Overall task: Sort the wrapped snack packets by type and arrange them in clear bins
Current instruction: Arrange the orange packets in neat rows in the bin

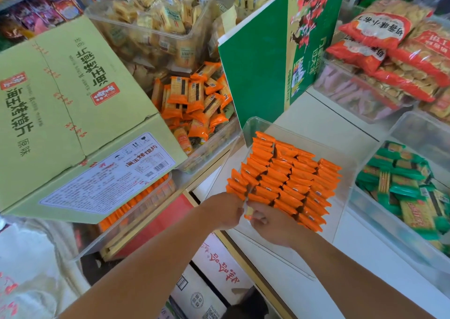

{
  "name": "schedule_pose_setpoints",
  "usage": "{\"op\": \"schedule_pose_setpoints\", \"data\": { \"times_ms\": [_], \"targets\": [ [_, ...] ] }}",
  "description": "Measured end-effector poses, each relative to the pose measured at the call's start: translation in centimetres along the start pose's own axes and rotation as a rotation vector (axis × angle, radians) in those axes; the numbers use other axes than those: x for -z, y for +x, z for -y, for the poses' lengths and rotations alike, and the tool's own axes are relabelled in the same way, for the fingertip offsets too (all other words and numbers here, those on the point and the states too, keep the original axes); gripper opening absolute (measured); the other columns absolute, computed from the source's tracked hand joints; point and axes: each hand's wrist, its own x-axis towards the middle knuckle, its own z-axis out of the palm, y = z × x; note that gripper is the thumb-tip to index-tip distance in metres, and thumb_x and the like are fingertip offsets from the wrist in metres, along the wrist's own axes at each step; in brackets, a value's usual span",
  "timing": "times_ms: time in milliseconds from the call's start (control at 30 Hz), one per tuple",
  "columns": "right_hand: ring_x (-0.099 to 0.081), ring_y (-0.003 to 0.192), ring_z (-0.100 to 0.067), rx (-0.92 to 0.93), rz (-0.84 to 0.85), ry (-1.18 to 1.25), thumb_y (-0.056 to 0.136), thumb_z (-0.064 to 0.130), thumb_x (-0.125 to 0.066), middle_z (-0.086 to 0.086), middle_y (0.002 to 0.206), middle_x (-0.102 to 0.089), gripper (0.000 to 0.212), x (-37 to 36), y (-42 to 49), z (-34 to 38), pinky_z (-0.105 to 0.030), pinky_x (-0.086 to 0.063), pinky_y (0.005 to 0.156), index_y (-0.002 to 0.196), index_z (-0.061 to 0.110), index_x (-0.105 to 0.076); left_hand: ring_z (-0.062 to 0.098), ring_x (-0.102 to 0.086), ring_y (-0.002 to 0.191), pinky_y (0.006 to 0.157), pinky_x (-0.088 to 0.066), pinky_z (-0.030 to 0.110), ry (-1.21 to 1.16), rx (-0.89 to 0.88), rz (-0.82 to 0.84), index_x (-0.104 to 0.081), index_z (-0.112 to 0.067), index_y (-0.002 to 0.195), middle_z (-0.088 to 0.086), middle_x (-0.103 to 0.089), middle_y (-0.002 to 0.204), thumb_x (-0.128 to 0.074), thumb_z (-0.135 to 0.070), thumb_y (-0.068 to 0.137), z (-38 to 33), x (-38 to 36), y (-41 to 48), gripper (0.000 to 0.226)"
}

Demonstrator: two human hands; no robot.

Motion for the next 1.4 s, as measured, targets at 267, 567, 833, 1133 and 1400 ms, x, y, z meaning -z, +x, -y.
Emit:
{"op": "schedule_pose_setpoints", "data": {
  "times_ms": [267,567,833,1133,1400],
  "targets": [
    [-0.041,0.139,-0.003,-0.031,0.016,0.296,0.096,0.041,-0.061,0.024,0.149,-0.047,0.046,0.7,-1.8,1.2,-0.038,-0.037,0.116,0.137,0.058,-0.049,0.021,-0.063,0.087,0.079,-0.056,0.039,-0.076,-0.006,-0.144,-0.063,-0.021,0.102,0.002,-0.067,0.092,-0.042,-0.028,0.105,0.5,-0.8,-0.6,0.023],
    [-0.059,0.095,-0.005,-0.02,-0.784,0.021,0.094,0.028,-0.069,0.013,0.107,-0.059,0.023,1.3,-11.7,-0.7,-0.016,-0.048,0.073,0.112,0.042,-0.067,0.004,-0.057,0.061,0.053,-0.046,0.023,-0.358,0.203,-0.658,-0.057,-0.03,0.081,-0.015,-0.058,0.07,-0.049,-0.061,0.094,-3.6,-5.2,-9.9,0.034],
    [-0.029,0.143,-0.033,-0.235,-0.801,-0.222,0.092,0.037,-0.07,-0.009,0.159,-0.028,0.048,0.8,-12.3,-1.5,-0.053,-0.047,0.1,0.138,0.028,-0.058,0.005,-0.054,0.081,0.058,-0.031,0.009,-0.527,0.32,-0.446,-0.046,-0.029,0.112,-0.012,-0.053,0.102,-0.059,-0.06,0.095,-7.4,-5.8,-8.2,0.038],
    [-0.025,0.152,-0.015,-0.158,-0.768,-0.008,0.095,0.041,-0.067,0.007,0.169,-0.014,0.058,2.6,-12.4,-0.7,-0.037,-0.037,0.112,0.148,0.034,-0.045,0.009,-0.055,0.077,0.06,-0.036,0.018,-0.533,0.205,-0.491,-0.043,-0.029,0.107,-0.002,-0.05,0.111,-0.063,-0.044,0.099,-7.0,-2.2,-4.3,0.026],
    [-0.032,0.148,-0.014,-0.209,-0.766,-0.361,0.094,0.049,-0.065,0.01,0.163,-0.028,0.056,4.6,-11.4,-1.5,-0.038,-0.047,0.107,0.146,0.033,-0.049,0.022,-0.062,0.096,0.077,-0.051,0.03,-0.518,0.18,-0.542,-0.046,-0.024,0.116,0.0,-0.056,0.113,-0.067,-0.049,0.095,-7.8,0.6,0.5,0.039]
  ]
}}
